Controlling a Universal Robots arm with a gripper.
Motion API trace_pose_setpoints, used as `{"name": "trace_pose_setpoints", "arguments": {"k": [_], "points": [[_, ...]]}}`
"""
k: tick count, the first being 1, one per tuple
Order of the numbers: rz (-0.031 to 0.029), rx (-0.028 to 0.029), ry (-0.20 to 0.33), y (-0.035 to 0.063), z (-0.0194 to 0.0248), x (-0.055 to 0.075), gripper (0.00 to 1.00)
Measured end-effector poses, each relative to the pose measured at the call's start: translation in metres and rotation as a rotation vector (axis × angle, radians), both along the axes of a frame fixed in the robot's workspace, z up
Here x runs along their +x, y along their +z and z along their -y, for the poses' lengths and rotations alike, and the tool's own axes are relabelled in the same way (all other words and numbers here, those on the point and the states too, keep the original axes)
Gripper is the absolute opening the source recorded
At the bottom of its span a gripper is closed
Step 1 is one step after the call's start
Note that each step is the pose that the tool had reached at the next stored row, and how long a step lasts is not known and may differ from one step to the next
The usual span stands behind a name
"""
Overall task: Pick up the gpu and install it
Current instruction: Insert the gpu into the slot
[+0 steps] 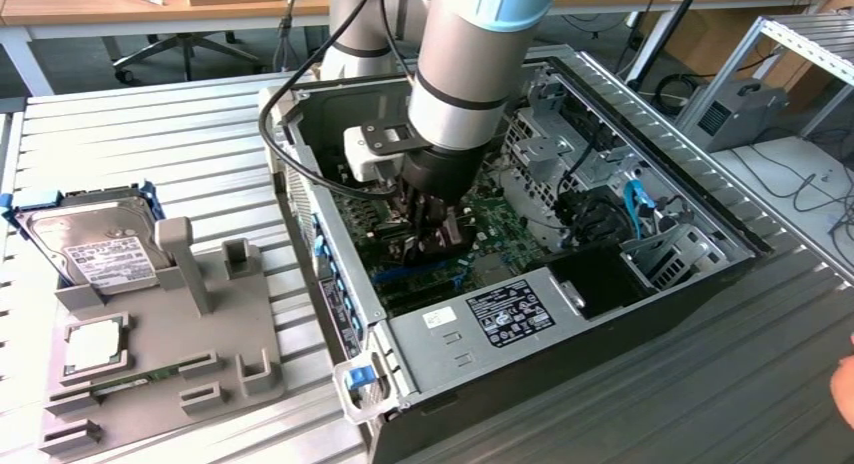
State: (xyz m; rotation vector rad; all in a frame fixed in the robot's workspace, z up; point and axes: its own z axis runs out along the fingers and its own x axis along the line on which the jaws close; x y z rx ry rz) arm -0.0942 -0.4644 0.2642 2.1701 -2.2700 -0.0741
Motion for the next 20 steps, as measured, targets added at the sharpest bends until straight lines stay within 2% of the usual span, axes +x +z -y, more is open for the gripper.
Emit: {"name": "trace_pose_setpoints", "arguments": {"k": [2, 4, 8, 11, 14, 16, 20], "points": [[-0.0001, -0.0041, -0.001, -0.0001, 0.0001, 0.0000, 0.26], [0.0000, -0.0122, -0.002, 0.0000, 0.0001, 0.0002, 0.26], [-0.0001, -0.0129, -0.003, -0.0002, 0.0000, 0.0005, 0.26], [-0.0004, -0.0111, -0.004, -0.0007, 0.0000, 0.0004, 0.26], [-0.0002, -0.0030, -0.005, -0.0008, -0.0005, 0.0005, 0.26], [-0.0001, 0.0001, -0.005, -0.0009, -0.0008, 0.0005, 0.26], [-0.0003, 0.0004, 0.001, -0.0009, -0.0008, 0.0004, 0.26]]}}
